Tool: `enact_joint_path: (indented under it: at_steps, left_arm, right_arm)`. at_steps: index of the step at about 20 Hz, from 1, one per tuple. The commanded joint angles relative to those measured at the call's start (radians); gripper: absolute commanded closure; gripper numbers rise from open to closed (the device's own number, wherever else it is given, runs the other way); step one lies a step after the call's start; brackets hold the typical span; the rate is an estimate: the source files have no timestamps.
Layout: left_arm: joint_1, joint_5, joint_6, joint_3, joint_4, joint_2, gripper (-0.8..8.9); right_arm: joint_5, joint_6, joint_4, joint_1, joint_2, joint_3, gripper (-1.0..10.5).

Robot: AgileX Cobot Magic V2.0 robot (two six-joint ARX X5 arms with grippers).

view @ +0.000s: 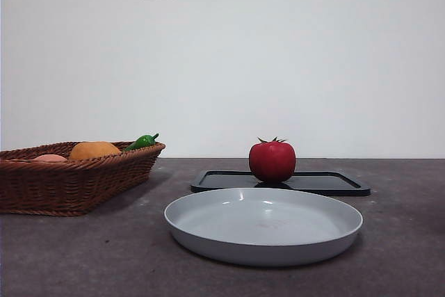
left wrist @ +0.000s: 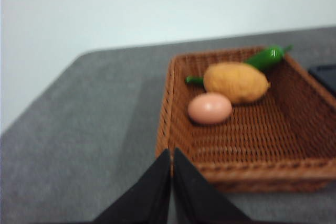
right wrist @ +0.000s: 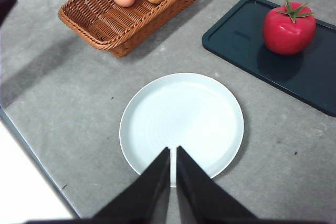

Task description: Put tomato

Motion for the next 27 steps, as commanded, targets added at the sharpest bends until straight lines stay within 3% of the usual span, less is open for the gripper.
enact_joint_path:
  at_steps: [1,5,22,23,25,27]
  left_arm:
    - [0.001,-0.007,-0.006,-0.016,-0.014,-0.002,8.06]
    - [0.001,-0.007,-0.056,-0.022,-0.057,-0.002,8.07]
    - [0.001,-0.006,-0.057,-0.022,-0.057,-0.002,8.07]
    - [0.001,-0.006,-0.057,-0.022,-0.057,-0.002,8.07]
    - [0.001,-0.006,-0.057,-0.022,-0.057,-0.002,8.06]
    - [0.001,-0.006,-0.057,-0.022,-0.057,-0.002,8.06]
  right_arm:
    - [-0.001,0.003,0.005,0.005,0.005,0.006,9.4]
    - [-0.001,0.003,0.005,0.005,0.005,0.006,9.4]
    - [-0.001,0.002,0.004,0.005,0.004,0.006,9.4]
    - [0.018,-0.037,0.006,0.0,0.001,0.006,9.4]
    - [0.083,-0.066,0.026,-0.051,-0.027,0.0,9.4]
    - [0.077,-0.062,0.148,-0.153,-0.092,-0.053,9.4]
